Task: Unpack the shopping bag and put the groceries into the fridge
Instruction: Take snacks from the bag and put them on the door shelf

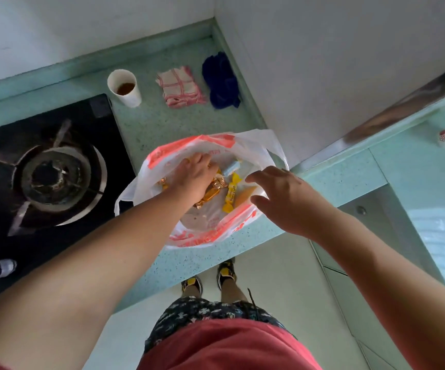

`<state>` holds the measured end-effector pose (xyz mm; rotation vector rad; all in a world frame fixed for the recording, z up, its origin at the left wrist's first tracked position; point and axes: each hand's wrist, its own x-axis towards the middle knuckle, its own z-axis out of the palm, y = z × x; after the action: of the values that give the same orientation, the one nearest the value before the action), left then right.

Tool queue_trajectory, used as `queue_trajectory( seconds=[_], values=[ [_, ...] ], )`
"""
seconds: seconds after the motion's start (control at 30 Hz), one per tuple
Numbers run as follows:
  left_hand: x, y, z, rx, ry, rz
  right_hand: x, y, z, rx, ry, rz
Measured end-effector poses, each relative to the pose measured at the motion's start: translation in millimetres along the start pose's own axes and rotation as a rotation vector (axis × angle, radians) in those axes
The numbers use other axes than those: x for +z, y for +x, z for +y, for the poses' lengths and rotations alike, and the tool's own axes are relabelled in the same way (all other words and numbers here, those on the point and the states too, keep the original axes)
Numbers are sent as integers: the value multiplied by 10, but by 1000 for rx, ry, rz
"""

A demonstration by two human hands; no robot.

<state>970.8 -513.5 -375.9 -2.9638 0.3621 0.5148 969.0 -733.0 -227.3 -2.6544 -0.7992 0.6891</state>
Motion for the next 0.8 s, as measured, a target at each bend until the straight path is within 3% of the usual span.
queue_trajectory(
  seconds=[0.2,0.4,0.5,0.67,0.8],
  values=[
    [-38,113,52,-19,88,-56,-10,-19,57,32,3,15],
    [-10,-34,-80,-100,-48,8,-11,63,-38,-20,-3,20],
    [-105,-187,-140,-203,-273,17,-25,131,-107,-47,-17,18],
    [-364,-529,-238,-473,-854,-41,-80,248,-276,-95,-29,17],
    [-563,-823,-273,-586,-1269,-23,-81,350,-387,-109,-61,-28]
  ],
)
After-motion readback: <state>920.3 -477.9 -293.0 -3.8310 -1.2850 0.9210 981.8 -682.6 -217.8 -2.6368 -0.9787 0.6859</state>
